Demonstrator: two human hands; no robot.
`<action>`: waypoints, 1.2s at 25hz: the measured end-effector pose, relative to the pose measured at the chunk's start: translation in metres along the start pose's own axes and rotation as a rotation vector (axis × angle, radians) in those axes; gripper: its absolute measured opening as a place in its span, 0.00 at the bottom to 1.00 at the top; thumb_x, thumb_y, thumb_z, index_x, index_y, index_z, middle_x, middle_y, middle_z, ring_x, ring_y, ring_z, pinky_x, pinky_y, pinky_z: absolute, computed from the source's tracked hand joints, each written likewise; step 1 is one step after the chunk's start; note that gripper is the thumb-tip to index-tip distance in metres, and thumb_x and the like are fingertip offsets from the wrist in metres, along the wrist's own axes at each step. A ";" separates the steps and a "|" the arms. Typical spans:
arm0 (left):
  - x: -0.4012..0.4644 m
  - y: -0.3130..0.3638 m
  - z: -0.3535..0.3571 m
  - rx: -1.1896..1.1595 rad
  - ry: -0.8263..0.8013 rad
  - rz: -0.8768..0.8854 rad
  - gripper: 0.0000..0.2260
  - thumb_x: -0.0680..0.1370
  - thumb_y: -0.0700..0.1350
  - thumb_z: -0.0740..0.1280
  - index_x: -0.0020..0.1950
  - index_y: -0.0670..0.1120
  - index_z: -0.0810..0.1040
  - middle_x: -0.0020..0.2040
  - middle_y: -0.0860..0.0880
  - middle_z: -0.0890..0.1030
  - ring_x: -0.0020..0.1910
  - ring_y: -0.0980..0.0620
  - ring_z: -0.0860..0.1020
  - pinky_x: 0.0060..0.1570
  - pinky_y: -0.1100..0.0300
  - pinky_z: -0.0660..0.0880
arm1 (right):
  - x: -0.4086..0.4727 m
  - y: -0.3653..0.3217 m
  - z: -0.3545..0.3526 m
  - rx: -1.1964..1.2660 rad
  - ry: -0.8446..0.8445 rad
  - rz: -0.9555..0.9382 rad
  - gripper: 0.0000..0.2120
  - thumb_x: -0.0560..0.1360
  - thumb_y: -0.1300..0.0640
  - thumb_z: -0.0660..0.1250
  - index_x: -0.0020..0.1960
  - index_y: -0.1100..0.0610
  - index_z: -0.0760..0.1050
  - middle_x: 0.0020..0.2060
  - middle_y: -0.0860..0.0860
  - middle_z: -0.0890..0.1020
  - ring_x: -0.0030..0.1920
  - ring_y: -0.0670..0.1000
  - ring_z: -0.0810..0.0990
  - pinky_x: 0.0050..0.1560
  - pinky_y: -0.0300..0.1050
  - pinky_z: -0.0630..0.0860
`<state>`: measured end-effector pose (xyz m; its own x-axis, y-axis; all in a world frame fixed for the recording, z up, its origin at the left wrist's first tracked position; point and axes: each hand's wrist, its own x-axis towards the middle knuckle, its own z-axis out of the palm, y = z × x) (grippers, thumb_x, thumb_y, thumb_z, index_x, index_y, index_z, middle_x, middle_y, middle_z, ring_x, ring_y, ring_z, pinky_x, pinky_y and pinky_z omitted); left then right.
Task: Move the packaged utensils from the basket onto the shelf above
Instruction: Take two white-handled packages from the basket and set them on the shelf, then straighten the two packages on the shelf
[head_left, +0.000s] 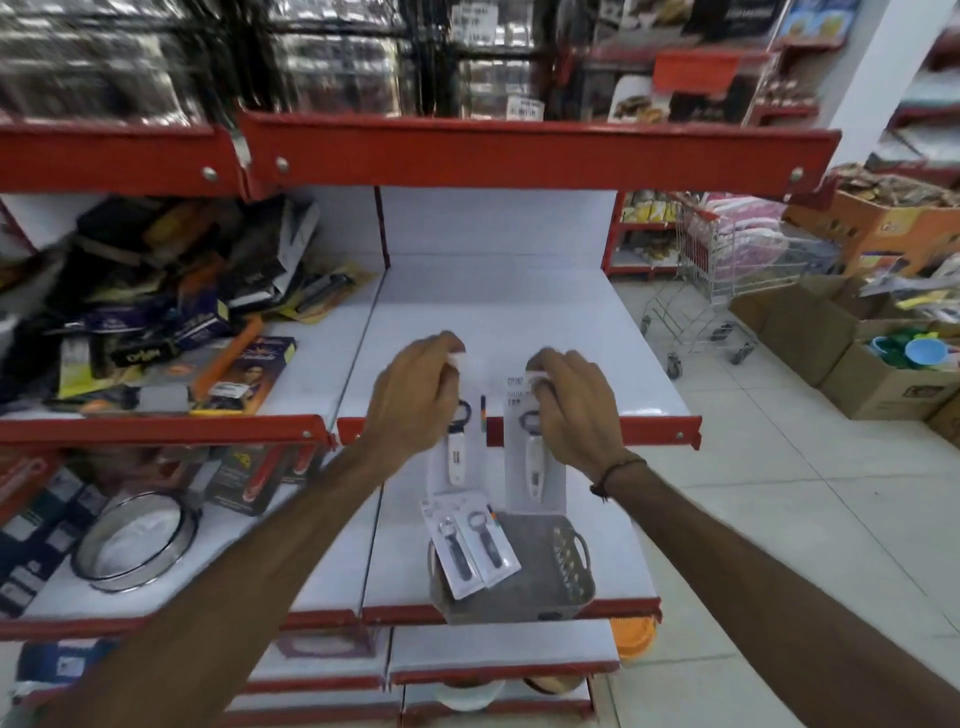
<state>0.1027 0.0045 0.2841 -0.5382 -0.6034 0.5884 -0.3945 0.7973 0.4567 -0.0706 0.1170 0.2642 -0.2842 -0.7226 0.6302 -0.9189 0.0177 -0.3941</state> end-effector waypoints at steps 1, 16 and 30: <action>0.019 -0.005 -0.008 -0.006 0.002 -0.020 0.11 0.78 0.37 0.60 0.57 0.43 0.78 0.50 0.42 0.83 0.49 0.43 0.79 0.44 0.58 0.69 | 0.018 -0.006 -0.003 0.036 -0.007 0.024 0.05 0.76 0.59 0.58 0.48 0.55 0.72 0.37 0.47 0.74 0.39 0.50 0.71 0.41 0.47 0.67; 0.106 -0.095 0.045 0.103 -0.287 -0.346 0.13 0.77 0.36 0.58 0.57 0.43 0.78 0.55 0.40 0.83 0.52 0.38 0.81 0.58 0.44 0.75 | 0.133 0.024 0.091 0.008 -0.345 0.287 0.09 0.78 0.57 0.55 0.54 0.55 0.73 0.44 0.55 0.83 0.43 0.59 0.80 0.43 0.47 0.71; 0.041 -0.069 0.033 0.371 0.023 -0.159 0.16 0.79 0.41 0.61 0.66 0.44 0.76 0.67 0.41 0.76 0.63 0.40 0.75 0.60 0.44 0.72 | 0.075 0.005 0.080 -0.121 0.038 -0.032 0.11 0.75 0.57 0.61 0.54 0.54 0.78 0.46 0.48 0.84 0.47 0.53 0.77 0.48 0.50 0.68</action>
<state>0.0834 -0.0745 0.2549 -0.4338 -0.7163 0.5466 -0.7159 0.6423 0.2736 -0.0741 0.0078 0.2558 -0.2625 -0.6975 0.6668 -0.9532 0.0799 -0.2917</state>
